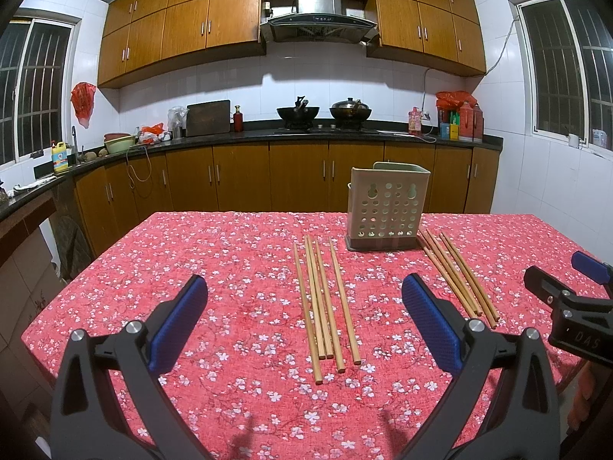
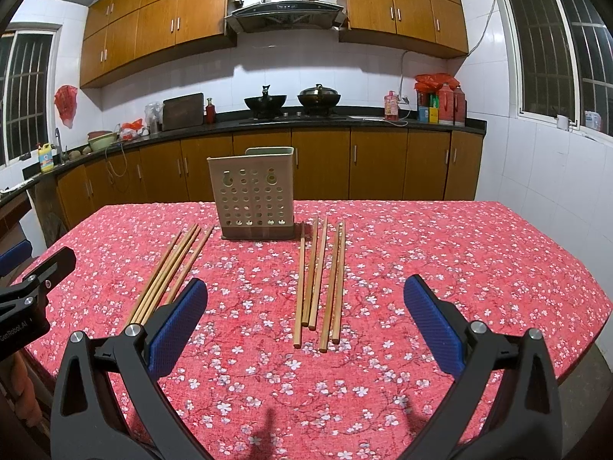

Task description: Organize utensils

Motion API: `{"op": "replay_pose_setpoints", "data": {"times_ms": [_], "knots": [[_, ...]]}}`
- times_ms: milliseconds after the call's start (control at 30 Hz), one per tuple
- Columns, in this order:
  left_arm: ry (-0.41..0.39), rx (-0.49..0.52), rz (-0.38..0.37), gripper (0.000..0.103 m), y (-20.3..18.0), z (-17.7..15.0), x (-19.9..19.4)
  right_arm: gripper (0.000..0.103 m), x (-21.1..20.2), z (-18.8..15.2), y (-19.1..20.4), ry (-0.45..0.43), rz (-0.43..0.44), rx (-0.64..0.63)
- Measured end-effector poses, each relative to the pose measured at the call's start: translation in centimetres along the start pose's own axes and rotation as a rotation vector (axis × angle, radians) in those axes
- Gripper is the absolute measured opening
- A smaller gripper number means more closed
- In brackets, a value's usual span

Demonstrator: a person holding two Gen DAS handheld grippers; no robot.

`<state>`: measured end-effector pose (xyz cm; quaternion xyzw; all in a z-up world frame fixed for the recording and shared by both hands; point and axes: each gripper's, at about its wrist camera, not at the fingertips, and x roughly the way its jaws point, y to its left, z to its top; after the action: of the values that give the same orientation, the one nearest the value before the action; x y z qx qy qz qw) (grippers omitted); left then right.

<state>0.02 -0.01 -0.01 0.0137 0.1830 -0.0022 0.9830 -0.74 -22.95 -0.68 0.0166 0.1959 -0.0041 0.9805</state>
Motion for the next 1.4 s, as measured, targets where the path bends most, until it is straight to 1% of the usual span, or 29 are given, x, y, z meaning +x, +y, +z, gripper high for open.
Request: {"op": "replay_pose_setpoints", "data": {"times_ms": [700,733,800,933,1100,1167,1200,1233,1267,1300,1333,1400], "knots": [[0.008,-0.003,0.002,0.099,0.0,-0.1,0.0,0.101,0.1,-0.1,0.2,0.005,-0.002,0.001],[0.012,-0.004,0.004,0.099,0.0,0.1,0.2,0.101,0.6,-0.6,0.6,0.010,0.004,0.006],[0.025,-0.012,0.014,0.099,0.3,0.3,0.5,0.101,1.3,-0.6,0.1,0.028,-0.001,0.028],[0.079,-0.041,0.057,0.099,1.9,1.0,2.3,0.101,2.8,-0.3,-1.3,0.073,-0.033,0.071],[0.167,-0.069,0.103,0.099,4.3,1.6,5.2,0.100,6.5,0.7,-3.8,0.178,-0.087,0.140],[0.203,-0.080,0.108,0.099,4.9,1.7,6.5,0.091,8.6,1.0,-4.8,0.245,-0.096,0.171],[0.219,-0.085,0.109,0.099,5.2,1.6,6.8,0.074,9.4,1.0,-5.3,0.273,-0.094,0.179],[0.232,-0.087,0.109,0.099,5.6,1.5,7.3,0.064,10.7,0.8,-5.7,0.323,-0.076,0.198],[0.254,-0.088,0.105,0.099,5.8,1.3,7.7,0.059,11.7,0.7,-6.1,0.359,-0.059,0.216],[0.272,-0.095,0.096,0.099,6.3,1.1,8.3,0.049,12.4,0.6,-6.3,0.380,-0.050,0.228],[0.289,-0.103,0.087,0.099,6.6,0.9,8.6,0.043,13.2,0.3,-6.6,0.408,-0.035,0.244],[0.318,-0.120,0.069,0.099,7.1,0.4,9.3,0.035,14.1,-0.1,-6.6,0.445,-0.013,0.254]]}}
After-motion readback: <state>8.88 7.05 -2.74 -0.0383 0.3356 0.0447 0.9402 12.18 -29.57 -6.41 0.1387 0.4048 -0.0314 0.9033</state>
